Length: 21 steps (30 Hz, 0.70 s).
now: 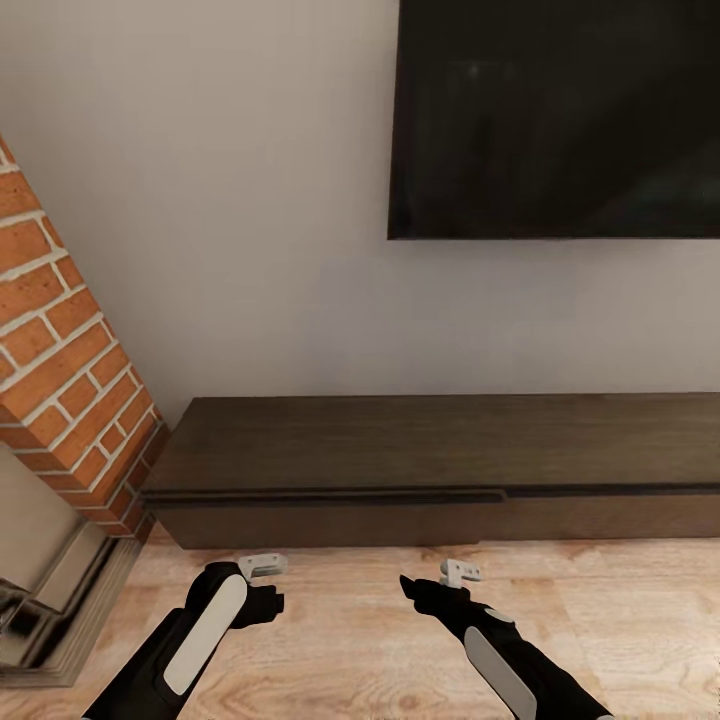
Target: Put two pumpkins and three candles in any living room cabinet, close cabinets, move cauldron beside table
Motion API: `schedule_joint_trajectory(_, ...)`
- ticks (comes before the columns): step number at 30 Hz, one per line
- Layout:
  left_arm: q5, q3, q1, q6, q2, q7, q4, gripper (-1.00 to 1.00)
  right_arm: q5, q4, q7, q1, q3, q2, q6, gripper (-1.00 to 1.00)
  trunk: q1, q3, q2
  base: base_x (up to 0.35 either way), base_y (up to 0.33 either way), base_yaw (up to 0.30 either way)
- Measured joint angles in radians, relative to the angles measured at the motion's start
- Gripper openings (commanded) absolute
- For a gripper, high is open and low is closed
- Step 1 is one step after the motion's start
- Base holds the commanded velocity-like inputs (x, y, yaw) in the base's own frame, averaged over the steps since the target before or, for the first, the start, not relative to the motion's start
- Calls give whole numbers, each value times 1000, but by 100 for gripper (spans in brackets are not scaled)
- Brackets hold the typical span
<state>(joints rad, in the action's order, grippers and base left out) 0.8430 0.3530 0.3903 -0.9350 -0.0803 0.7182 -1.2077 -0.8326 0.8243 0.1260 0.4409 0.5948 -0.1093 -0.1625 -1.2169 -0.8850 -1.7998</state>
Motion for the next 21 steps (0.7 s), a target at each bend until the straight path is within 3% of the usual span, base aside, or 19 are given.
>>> schedule_joint_trajectory(21,-1,0,0,1,6,0,0,100,2,1,2,0,4,0,4,100,81,32,147,-9,0,0)
